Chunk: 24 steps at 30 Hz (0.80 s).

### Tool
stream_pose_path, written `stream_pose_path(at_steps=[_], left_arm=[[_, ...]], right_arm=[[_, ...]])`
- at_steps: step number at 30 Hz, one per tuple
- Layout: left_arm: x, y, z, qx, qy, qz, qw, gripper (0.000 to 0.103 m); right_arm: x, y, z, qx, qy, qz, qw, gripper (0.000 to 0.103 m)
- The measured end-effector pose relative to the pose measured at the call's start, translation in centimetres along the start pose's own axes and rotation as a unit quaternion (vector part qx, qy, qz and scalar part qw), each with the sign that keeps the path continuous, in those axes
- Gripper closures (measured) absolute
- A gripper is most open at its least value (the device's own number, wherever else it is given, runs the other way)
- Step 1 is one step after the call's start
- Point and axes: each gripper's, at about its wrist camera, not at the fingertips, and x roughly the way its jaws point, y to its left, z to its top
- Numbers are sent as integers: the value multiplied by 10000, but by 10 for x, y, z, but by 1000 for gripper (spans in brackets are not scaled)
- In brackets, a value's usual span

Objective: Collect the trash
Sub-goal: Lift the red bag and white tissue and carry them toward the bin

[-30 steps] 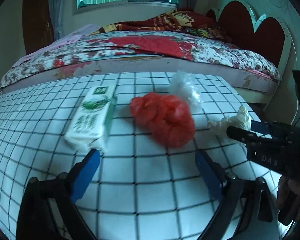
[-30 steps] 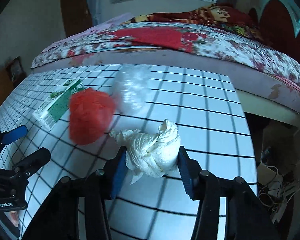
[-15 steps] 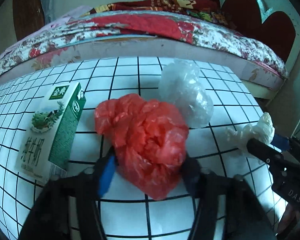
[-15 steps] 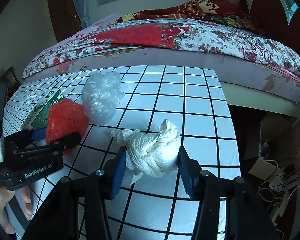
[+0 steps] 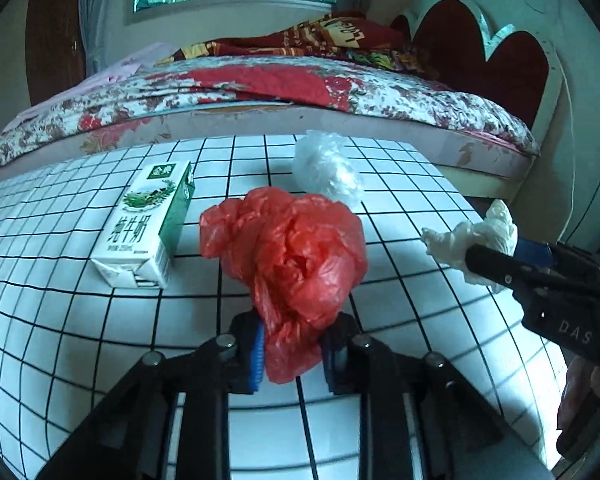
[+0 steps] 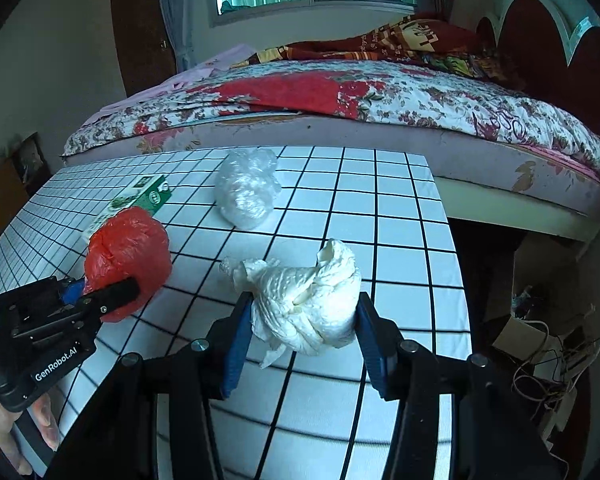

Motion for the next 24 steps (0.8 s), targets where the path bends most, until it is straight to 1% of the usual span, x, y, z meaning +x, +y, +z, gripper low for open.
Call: stream_pose_path(at_steps=[3,9,16,21,24], left_arm=[[-15,-2,-6,78,-59,-11,10000,82],[-63,-10,-25,255,-221,31,9994,82],[-117,-15,-41,298,-471,21,9984,82],[-144,-25,-49,447,-707,-9,9965,82],[-157,-33,-55,492,-794,-107,9956,82]], right_arm=[[-20,6,-8,9,-102,17,9999,51],[-68,18,-28,2,-252,-49,9997,51],[-122,27,-48,27,-555,-140,9984,51],[-155,29,-62,-11,-808,-162,9966,51],[-176,27,-71,-34,-924,-181,9955,51]])
